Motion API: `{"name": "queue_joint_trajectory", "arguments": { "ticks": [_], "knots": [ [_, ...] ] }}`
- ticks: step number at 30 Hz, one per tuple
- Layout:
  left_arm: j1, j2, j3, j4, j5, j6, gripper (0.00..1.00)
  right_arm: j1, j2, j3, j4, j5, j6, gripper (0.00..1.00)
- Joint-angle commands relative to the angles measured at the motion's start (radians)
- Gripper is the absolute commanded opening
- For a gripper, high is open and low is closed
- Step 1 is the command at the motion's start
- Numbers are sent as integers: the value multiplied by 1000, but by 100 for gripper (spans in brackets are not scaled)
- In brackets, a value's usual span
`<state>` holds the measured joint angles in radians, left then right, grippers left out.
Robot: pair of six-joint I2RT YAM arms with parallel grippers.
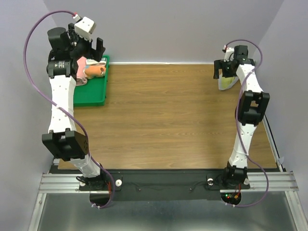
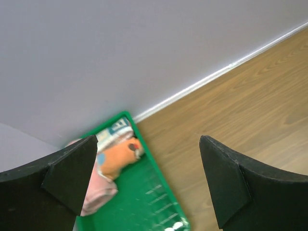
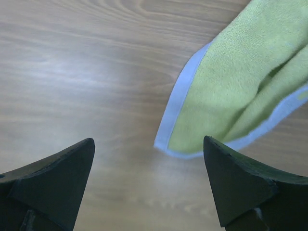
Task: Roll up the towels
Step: Move the towel to the center of the board
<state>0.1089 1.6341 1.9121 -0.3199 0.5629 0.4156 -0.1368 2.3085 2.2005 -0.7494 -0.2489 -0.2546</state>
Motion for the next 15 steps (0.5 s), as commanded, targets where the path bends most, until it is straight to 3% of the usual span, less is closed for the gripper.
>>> {"name": "queue_joint_trajectory", "arguments": {
  "ticks": [1,3,4,10,11,13,14,15],
  "knots": [
    [6,-49,-80,15,-18,-173,99,14,139,94,45,135,21,94],
    [5,-77,-113,21,-26,-152,99,14,167,103,51,132,18,90],
    [6,-104,-146,21,-38,-126,99,14,187,100,54,128,23,81],
    [5,-163,-231,10,-115,-71,99,16,218,13,53,96,40,52],
    [5,-169,-234,-7,-116,-61,99,17,209,-16,51,80,46,41],
    [6,-177,-254,-7,-109,-58,99,29,163,-73,51,45,46,28],
    [3,-186,-262,-7,-104,-58,99,35,145,-144,50,34,43,15],
    [3,-189,-266,-1,-97,-60,99,45,125,-178,50,30,43,7]
  ]
}}
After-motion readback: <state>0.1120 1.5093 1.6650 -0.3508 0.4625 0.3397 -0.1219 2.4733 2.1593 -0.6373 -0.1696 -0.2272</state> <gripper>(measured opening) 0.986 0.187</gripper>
